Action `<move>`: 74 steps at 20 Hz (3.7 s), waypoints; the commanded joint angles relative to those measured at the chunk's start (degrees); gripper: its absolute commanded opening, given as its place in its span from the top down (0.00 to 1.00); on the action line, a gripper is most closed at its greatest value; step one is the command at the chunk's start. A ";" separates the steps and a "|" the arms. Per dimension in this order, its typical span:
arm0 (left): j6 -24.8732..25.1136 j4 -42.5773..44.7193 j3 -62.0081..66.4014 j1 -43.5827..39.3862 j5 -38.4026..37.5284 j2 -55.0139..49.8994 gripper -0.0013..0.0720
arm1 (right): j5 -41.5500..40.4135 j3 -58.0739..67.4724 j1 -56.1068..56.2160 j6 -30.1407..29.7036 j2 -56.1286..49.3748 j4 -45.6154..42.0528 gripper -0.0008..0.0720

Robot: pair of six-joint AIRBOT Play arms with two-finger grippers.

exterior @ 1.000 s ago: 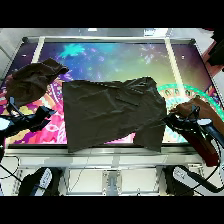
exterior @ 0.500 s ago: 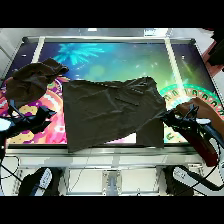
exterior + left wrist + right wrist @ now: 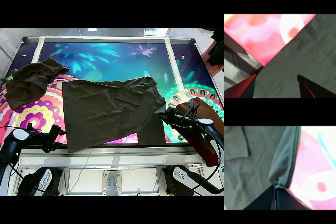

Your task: Fold the shirts.

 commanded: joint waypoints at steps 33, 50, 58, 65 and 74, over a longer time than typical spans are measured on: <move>27.74 -16.35 -0.35 -0.68 8.37 0.42 0.97 | 7.82 4.22 -0.11 -16.33 6.12 13.64 0.95; 38.40 4.83 80.26 -0.59 16.63 14.29 0.97 | 21.73 65.16 -15.45 2.49 39.78 3.72 0.96; 32.81 4.87 76.59 -0.76 -2.51 -4.37 0.97 | 33.55 61.68 -14.34 3.74 19.43 3.65 0.96; 34.95 7.91 63.84 -9.05 4.31 -27.58 0.97 | 18.84 49.24 10.29 -0.31 -4.46 -14.84 0.96; 28.06 10.95 63.32 -13.33 28.83 -49.37 0.97 | -8.35 49.07 19.43 -2.08 -28.24 -16.72 0.96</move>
